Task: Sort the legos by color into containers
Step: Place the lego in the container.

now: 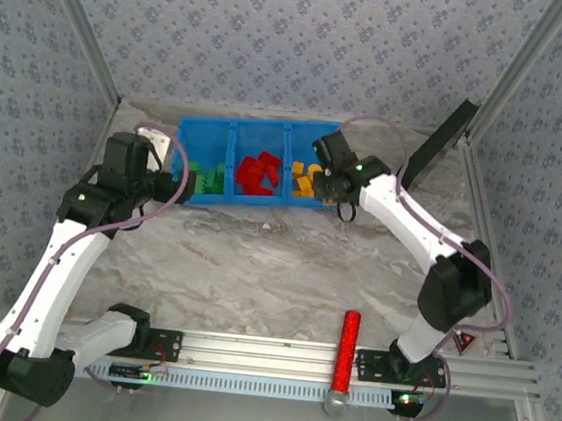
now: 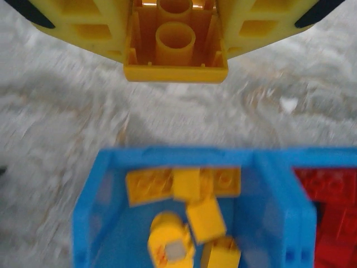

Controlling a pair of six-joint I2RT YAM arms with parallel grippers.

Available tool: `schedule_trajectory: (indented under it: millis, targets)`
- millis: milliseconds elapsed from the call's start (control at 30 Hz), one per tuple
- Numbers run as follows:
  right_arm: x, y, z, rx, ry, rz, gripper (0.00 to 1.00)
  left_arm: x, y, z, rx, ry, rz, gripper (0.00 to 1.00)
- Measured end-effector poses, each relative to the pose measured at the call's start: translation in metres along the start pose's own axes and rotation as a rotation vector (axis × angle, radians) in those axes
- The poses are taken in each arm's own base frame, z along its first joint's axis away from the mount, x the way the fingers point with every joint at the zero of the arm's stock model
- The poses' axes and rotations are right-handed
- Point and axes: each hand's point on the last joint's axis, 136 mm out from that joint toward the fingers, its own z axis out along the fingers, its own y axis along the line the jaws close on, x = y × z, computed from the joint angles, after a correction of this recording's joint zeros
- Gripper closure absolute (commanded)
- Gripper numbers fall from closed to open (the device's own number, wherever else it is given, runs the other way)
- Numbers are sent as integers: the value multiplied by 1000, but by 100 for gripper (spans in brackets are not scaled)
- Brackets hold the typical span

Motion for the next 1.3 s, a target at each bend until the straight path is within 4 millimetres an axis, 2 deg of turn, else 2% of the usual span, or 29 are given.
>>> schedule_trajectory:
  millis: [67,200,333,467,600,700,800,933,1033,1100,1133,1200,1300]
  targets:
    - [-22,-9,18,15,-14,-14,66,4,-2,3,8,8,0,1]
    - [-47,-15,55,28,-8,-55,65,11,-1,2,9,-18,-12,1]
    - [-70,-4,84,16,-12,-113,60,26,1,-1,6,-47,-26,1]
    - [-90,9,104,3,-29,-148,54,41,6,6,-19,-48,-34,1]
    - [-94,14,116,-6,-25,-170,45,56,13,19,-68,-39,-35,1]
    - [-88,14,120,-9,-4,-179,48,61,19,28,-105,-52,-38,1]
    - [-87,14,119,-9,2,-184,46,63,28,37,-163,-81,-42,1]
    - [-85,14,108,-25,-5,-206,36,68,50,56,-267,-142,-77,1]
    - [-84,10,80,-41,-29,-223,20,87,71,81,-332,-128,-118,1]
    - [-88,7,49,-57,-78,-238,4,99,84,97,-372,-88,-152,1]
    - [-89,5,35,-64,-106,-236,0,102,89,102,-385,-79,-164,1]
    - [-90,-2,-2,-80,-181,-247,0,102,97,114,-411,-97,-188,1]
    - [-82,-20,-46,-85,-294,-235,0,104,99,128,-414,-144,-193,1]
